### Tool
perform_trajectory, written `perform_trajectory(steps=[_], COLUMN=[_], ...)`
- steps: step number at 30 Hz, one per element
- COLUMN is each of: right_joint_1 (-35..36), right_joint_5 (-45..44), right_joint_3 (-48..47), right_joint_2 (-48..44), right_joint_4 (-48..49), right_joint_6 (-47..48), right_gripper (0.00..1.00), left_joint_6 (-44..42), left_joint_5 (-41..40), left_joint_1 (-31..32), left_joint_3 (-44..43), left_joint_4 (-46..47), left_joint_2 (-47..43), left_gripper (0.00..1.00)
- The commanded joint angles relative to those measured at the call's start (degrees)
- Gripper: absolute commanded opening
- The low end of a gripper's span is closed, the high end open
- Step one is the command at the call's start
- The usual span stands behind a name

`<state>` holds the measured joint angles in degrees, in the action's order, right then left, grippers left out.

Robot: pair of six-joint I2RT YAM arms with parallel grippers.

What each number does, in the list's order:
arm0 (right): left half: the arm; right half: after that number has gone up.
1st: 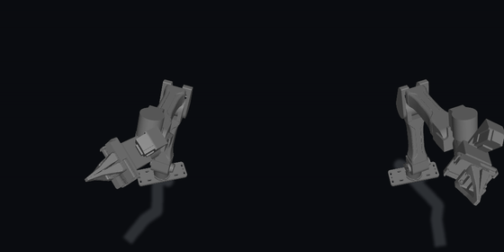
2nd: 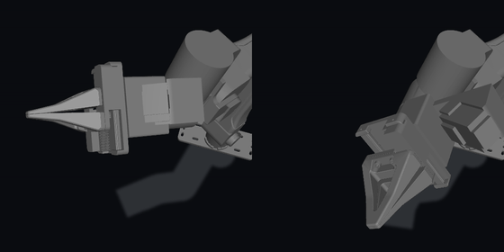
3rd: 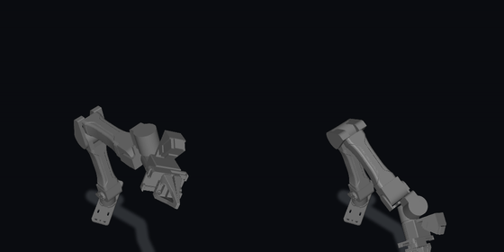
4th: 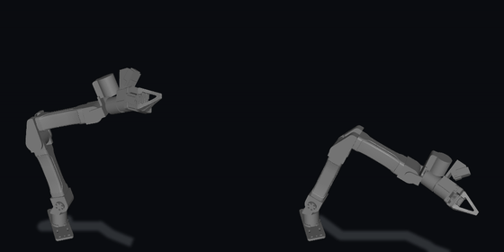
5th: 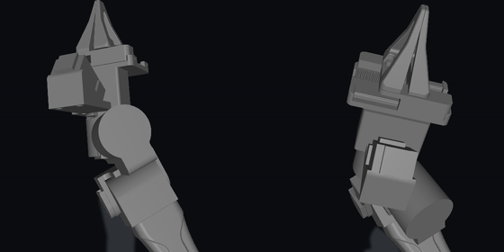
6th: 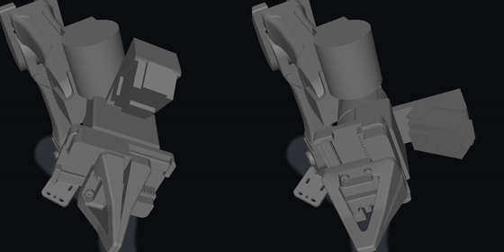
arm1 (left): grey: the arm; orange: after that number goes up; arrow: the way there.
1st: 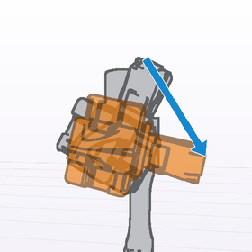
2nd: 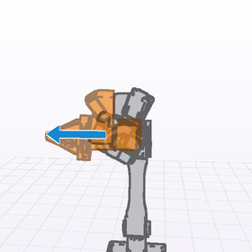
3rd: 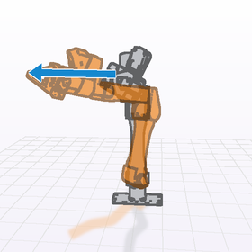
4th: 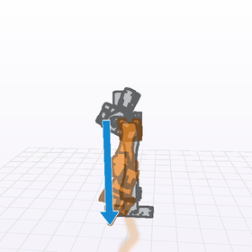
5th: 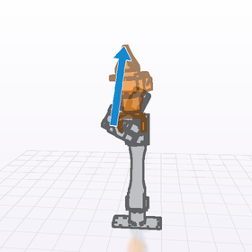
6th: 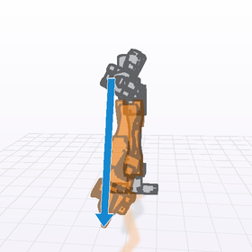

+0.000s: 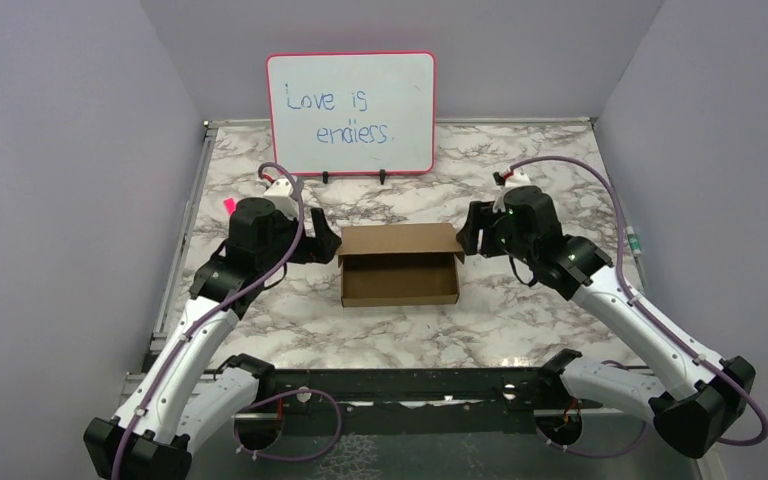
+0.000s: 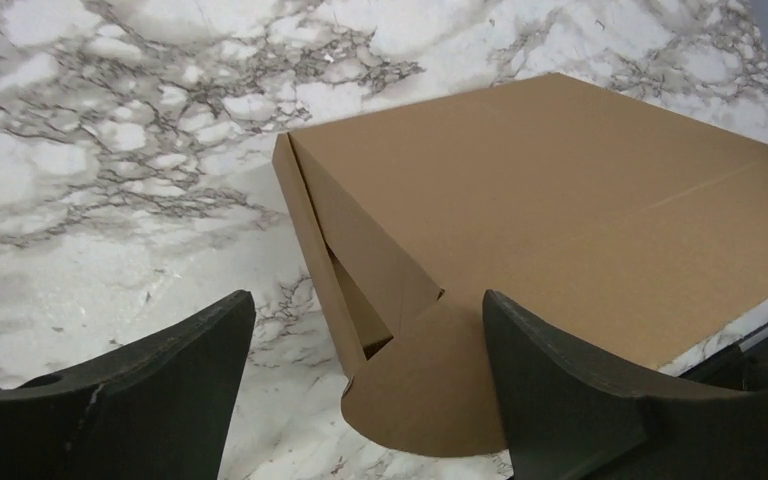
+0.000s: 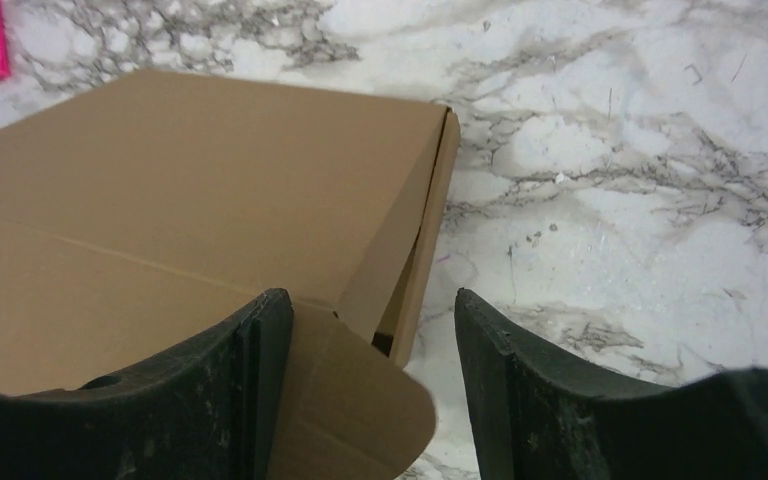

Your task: Fold the paper box

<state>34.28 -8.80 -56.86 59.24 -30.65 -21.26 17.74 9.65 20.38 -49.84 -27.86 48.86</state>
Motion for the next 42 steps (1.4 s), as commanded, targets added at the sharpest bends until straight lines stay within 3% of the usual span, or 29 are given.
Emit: perform_trajectory(steps=[1, 7, 22, 30, 42], right_joint_1=[-0.1, -0.1, -0.1, -0.1, -0.2], right_joint_5=[4.1, 5.1, 5.6, 4.4, 1.6], right_joint_3=[4.1, 10.0, 24.9, 30.0, 32.9], right_joint_2=[-1.4, -4.5, -6.4, -4.7, -0.2], right_joint_4=[0.5, 0.5, 11.7, 16.2, 21.4], right_joint_6=[0.1, -1.6, -7.6, -9.9, -11.5], right_gripper=[0.64, 0.64, 0.62, 0.61, 0.61], left_joint_6=[1.5, 4.6, 20.2, 23.8, 22.4], left_joint_5=[4.8, 7.8, 7.4, 6.2, -1.0], left_joint_1=[0.1, 0.1, 0.2, 0.2, 0.9], left_joint_3=[5.2, 11.6, 28.9, 35.3, 38.9], left_joint_4=[2.7, 3.1, 17.0, 24.0, 27.6], left_joint_2=[-2.1, -5.2, -11.7, -8.1, -2.1], left_gripper=[0.81, 0.72, 0.75, 0.75, 0.68])
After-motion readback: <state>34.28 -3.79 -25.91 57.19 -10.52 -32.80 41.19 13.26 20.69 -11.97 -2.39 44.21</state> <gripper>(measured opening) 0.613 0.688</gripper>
